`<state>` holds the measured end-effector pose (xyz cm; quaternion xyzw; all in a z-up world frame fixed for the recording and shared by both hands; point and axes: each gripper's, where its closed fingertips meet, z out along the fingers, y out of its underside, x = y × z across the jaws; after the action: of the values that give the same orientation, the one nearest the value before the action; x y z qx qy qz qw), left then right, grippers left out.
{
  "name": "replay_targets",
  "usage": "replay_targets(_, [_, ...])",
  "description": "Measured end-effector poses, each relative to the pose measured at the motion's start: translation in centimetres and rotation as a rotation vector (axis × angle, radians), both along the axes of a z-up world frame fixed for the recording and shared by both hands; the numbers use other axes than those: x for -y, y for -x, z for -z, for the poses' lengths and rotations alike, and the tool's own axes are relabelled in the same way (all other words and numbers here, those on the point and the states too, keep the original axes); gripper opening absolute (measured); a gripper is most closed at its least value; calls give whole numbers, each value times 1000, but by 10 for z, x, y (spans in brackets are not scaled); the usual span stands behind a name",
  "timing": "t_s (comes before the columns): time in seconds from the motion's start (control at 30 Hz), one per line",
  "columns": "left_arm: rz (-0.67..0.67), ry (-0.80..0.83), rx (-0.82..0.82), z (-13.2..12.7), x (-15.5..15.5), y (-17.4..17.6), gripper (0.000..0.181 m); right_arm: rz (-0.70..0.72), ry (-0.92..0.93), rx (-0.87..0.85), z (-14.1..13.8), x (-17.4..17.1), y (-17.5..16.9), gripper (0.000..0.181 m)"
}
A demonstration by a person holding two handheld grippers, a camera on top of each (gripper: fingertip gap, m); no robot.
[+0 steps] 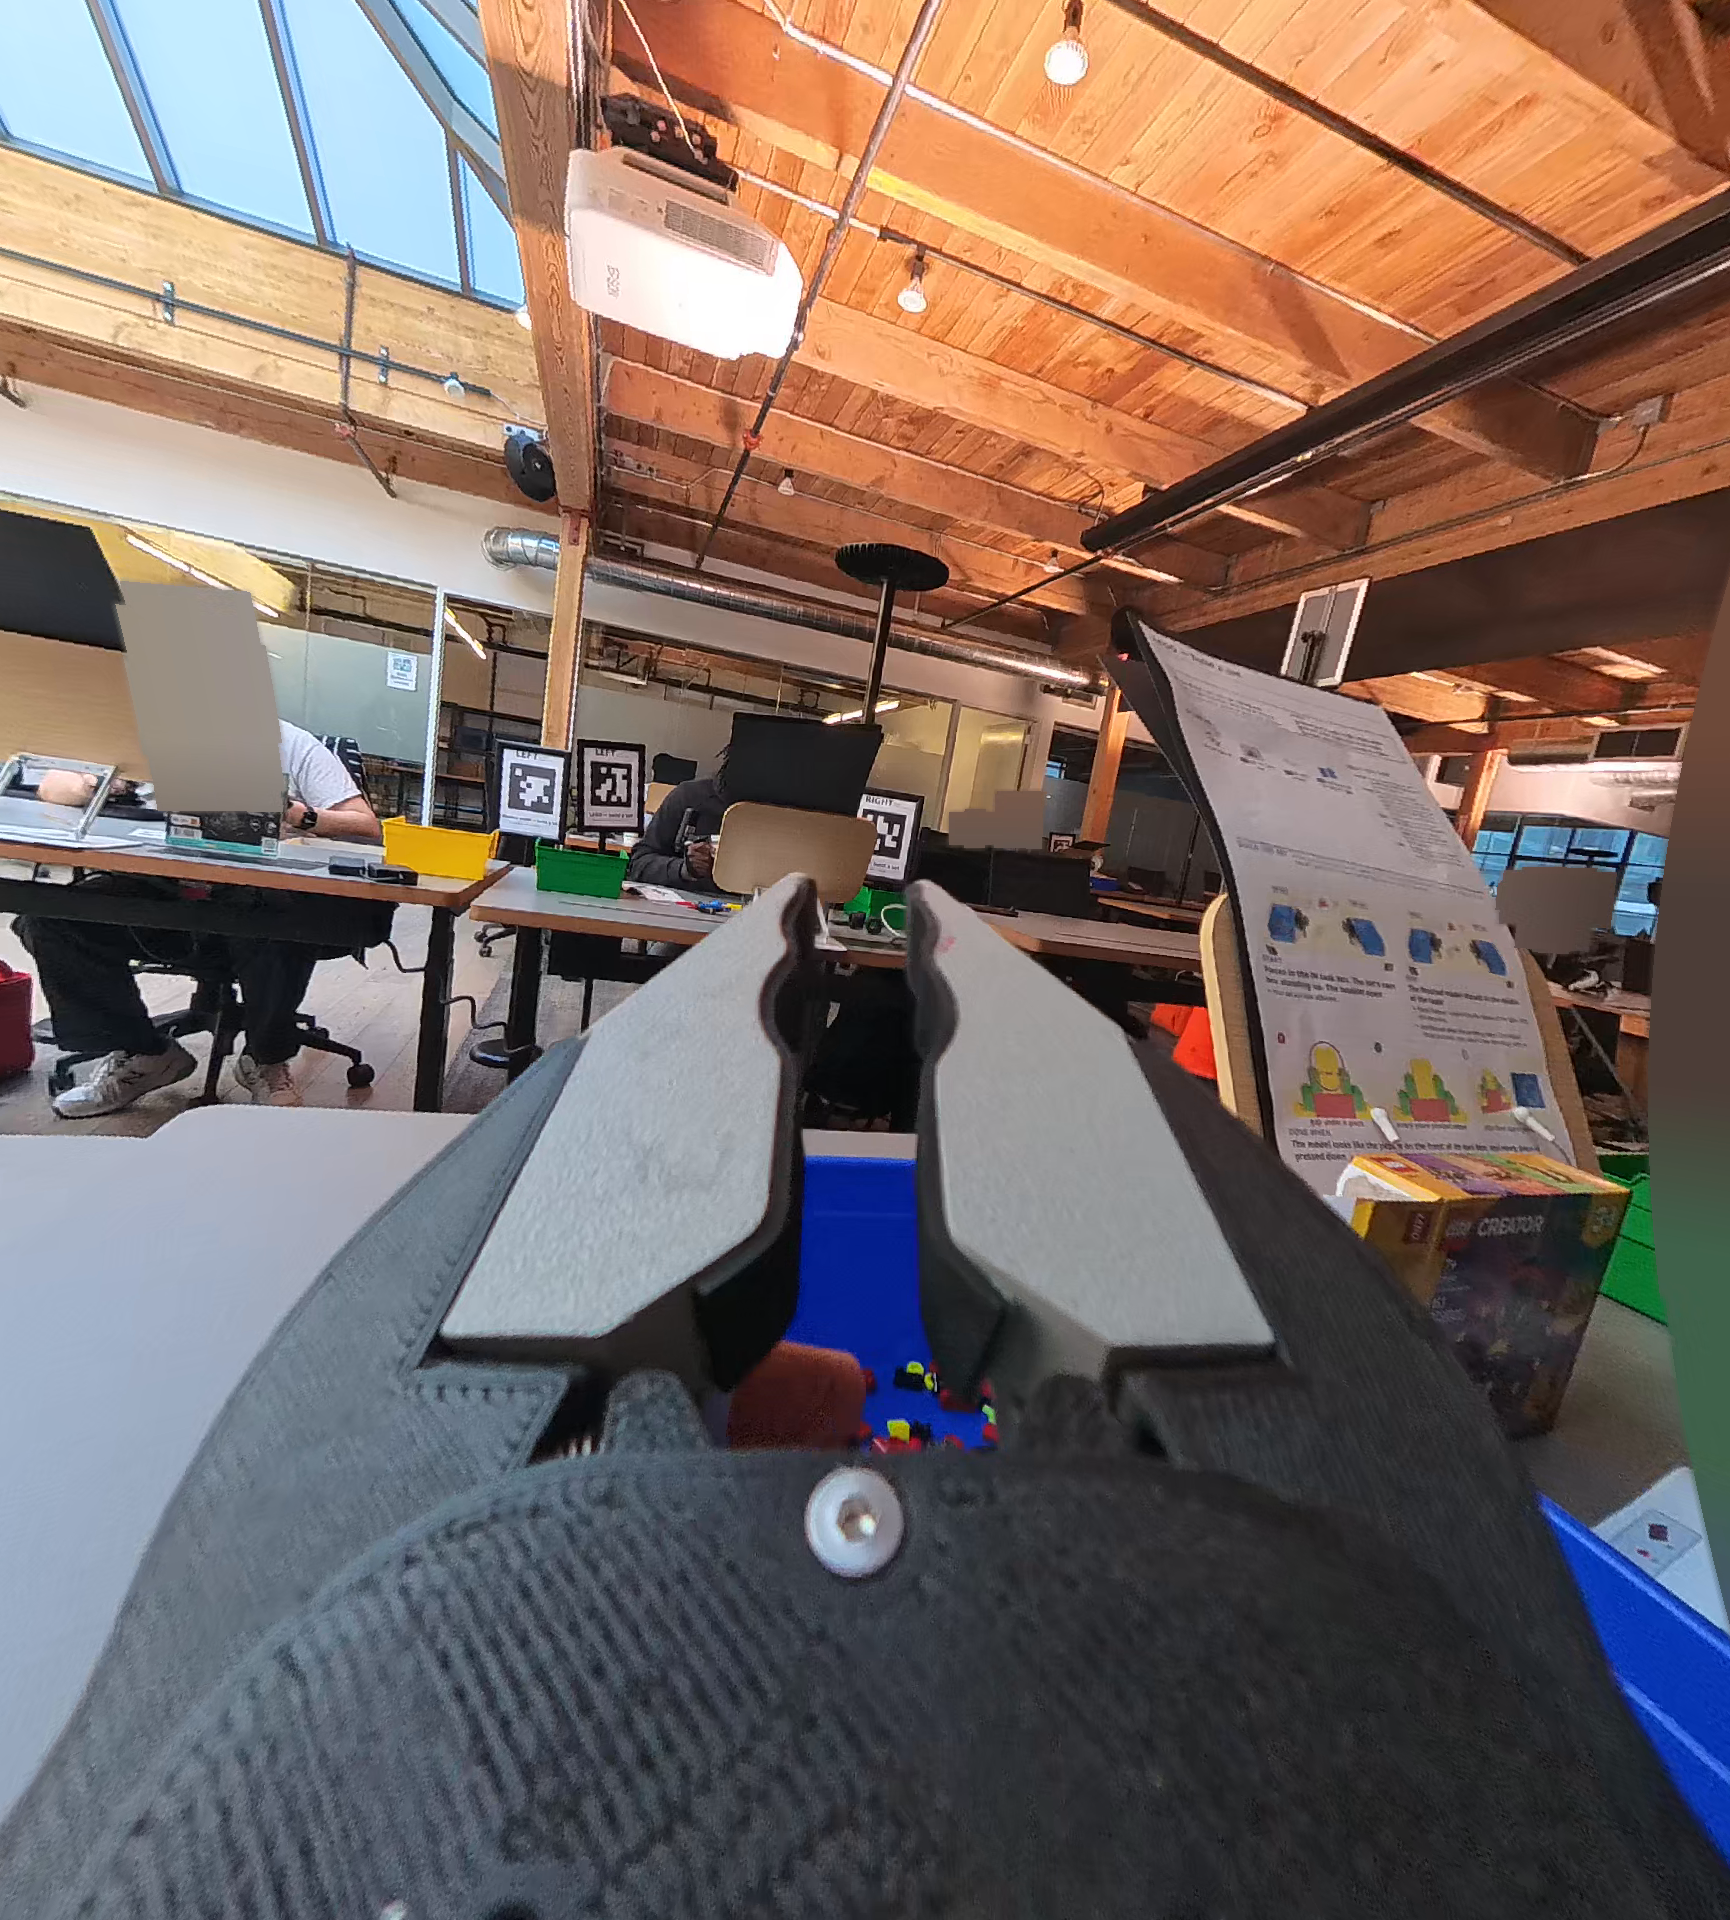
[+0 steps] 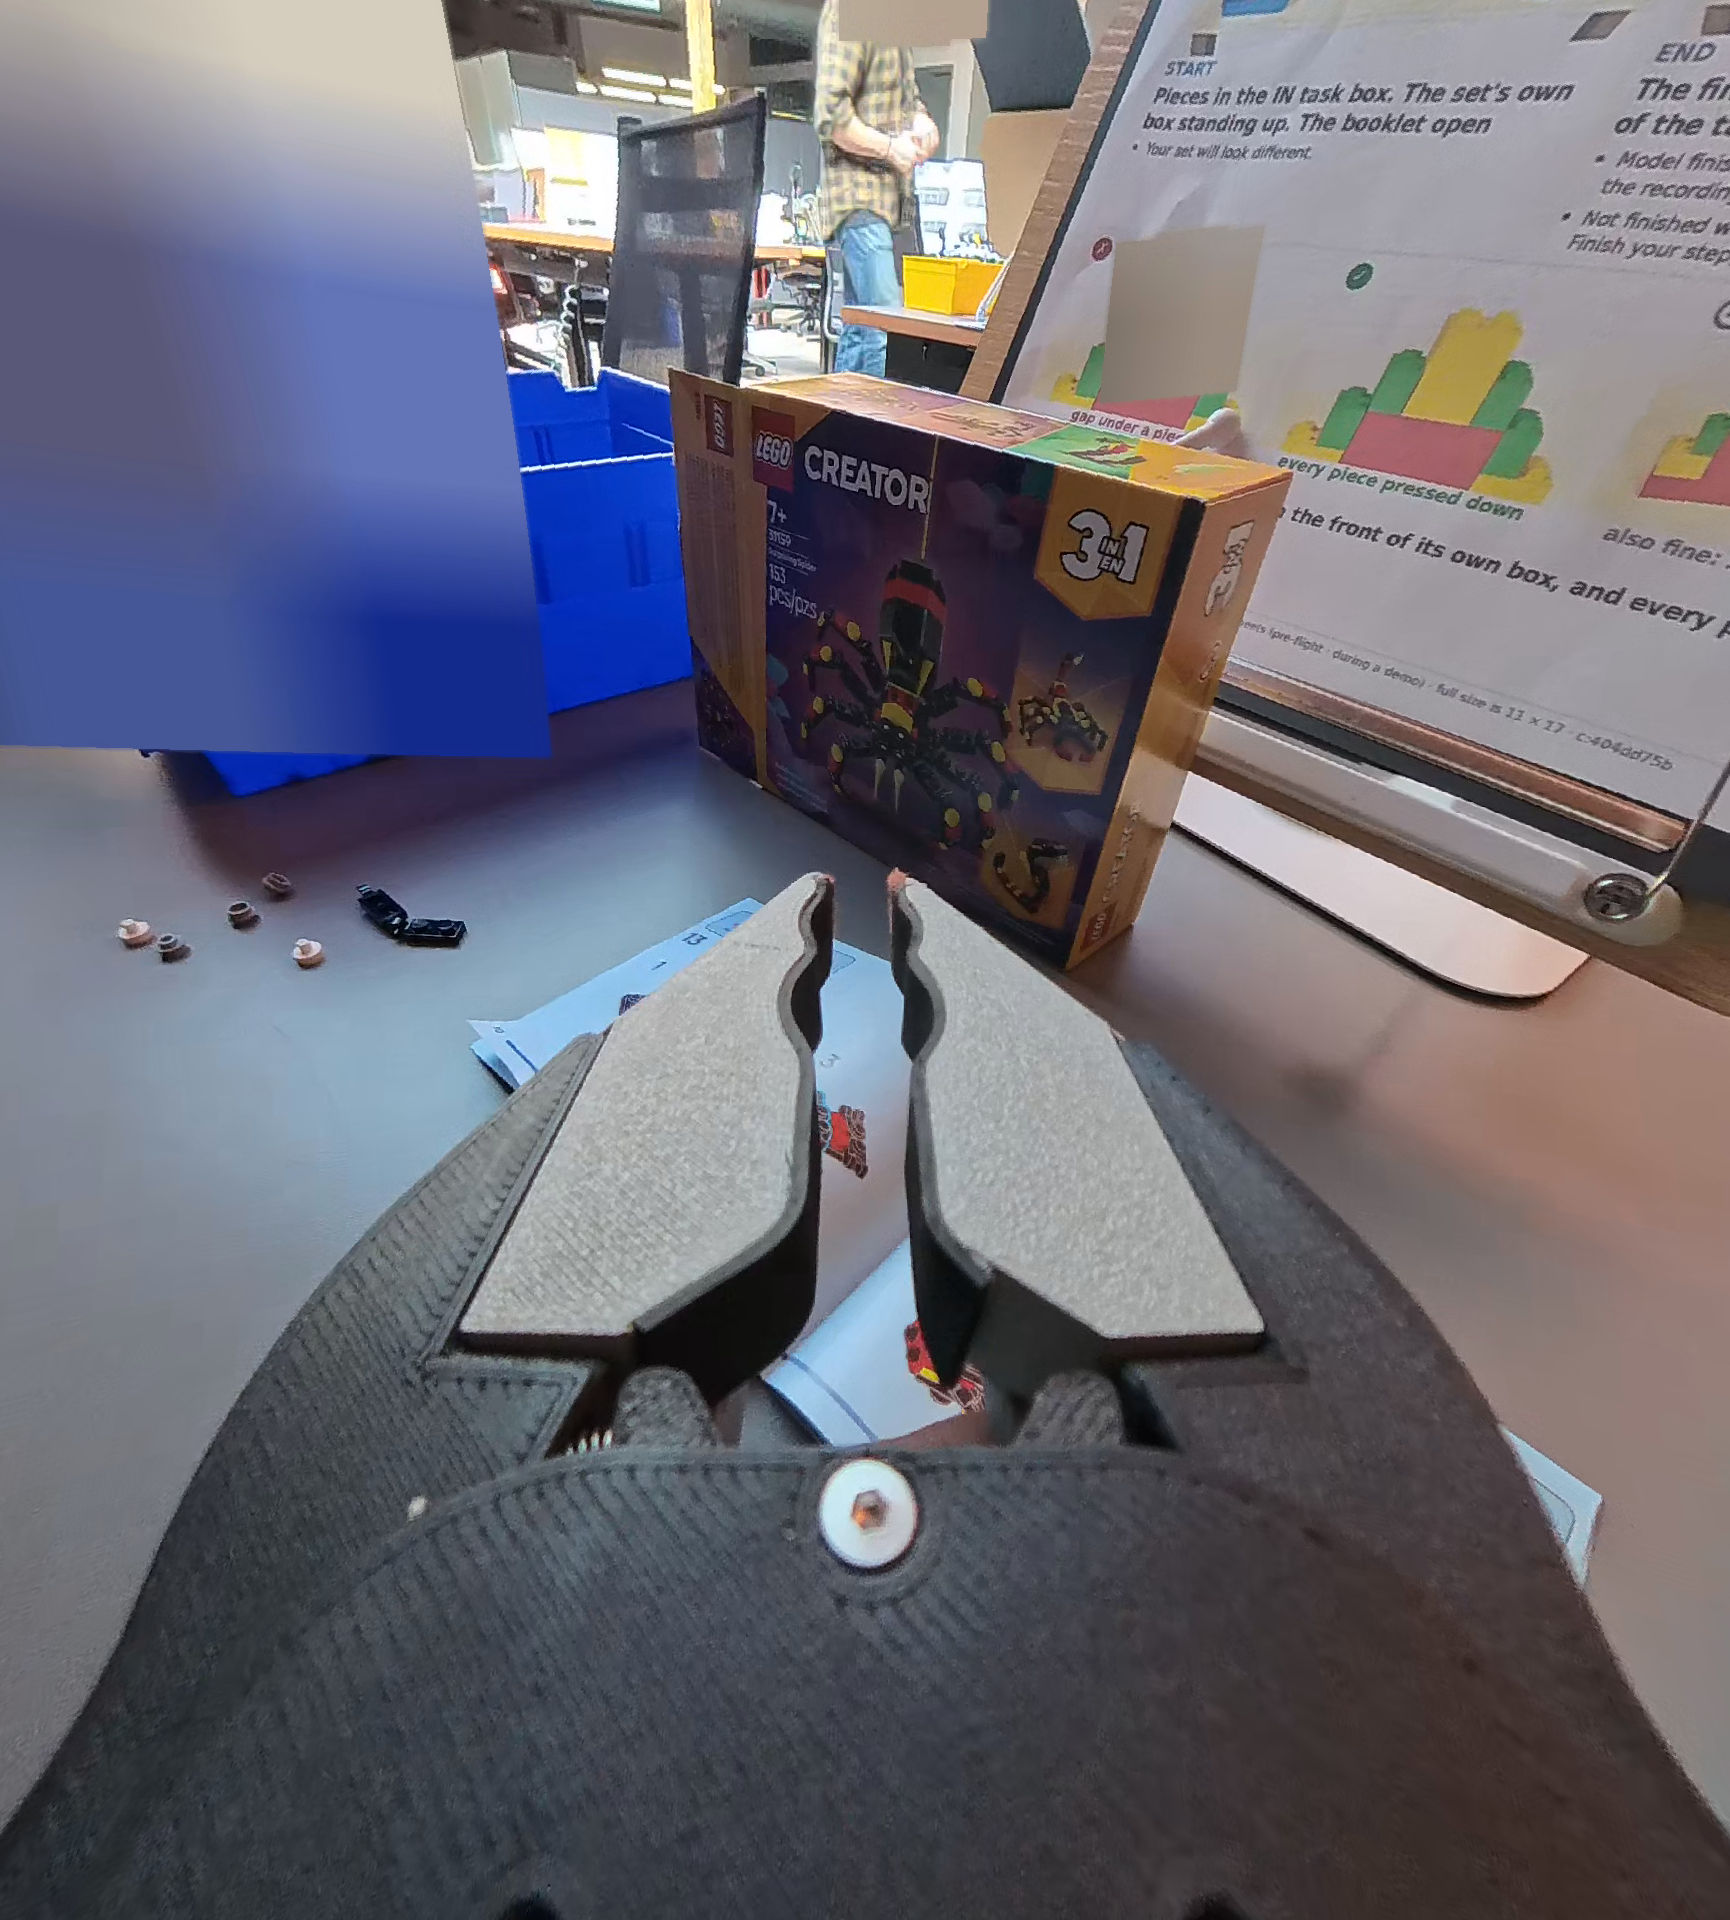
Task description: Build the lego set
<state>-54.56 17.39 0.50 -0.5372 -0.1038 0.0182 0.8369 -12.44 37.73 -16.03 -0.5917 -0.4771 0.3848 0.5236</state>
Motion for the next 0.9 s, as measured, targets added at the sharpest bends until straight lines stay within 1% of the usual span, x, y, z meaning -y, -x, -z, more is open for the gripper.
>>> replay_targets(0.07, [14, 45, 3, 3, -7, -1, 19, 1, 1, -8, -1, 1, 0, 8])
replay_targets(0.1, [36, 88, 4, 5, -13, -3, 19, 1, 3, -14, -2, 1, 0, 8])
replay_targets(0.17, [113, 250, -7, 17, -32, -14, 17, -3, 12, -30, -4, 3, 0, 8])
replay_targets(0.23, [195, 455, -25, 33, -55, -29, 26, -17, 26, -45, -5, 6, 1, 9])
replay_targets(0.3, [246, 630, -70, 46, -76, -43, 33, -33, 34, -50, -6, 10, 1, 9])
replay_targets(0.33, [274, 696, -98, 50, -87, -50, 32, -41, 35, -51, -6, 13, 2, 9])
replay_targets(0.37, [301, 754, -116, 54, -100, -55, 26, -48, 34, -50, -6, 15, 3, 10])
replay_targets(0.4, [329, 818, -121, 60, -112, -60, 25, -54, 31, -48, -6, 17, 3, 9])
replay_targets(0.47, [375, 968, -127, 81, -135, -64, 22, -68, 28, -47, -6, 22, 3, 9])
replay_targets(0.53, [388, 1125, -123, 109, -153, -62, 21, -84, 25, -45, -6, 27, 3, 10])
replay_targets(0.67, [413, 1377, -106, 165, -169, -64, 18, -112, 25, -45, -6, 35, 4, 10])
replay_targets(0.8, [383, 1554, -152, 204, -172, -58, 15, -143, 38, -44, -6, 43, 6, 10])
replay_targets(0.9, [356, 1662, -157, 226, -169, -49, 15, -164, 37, -37, -5, 48, 8, 10])
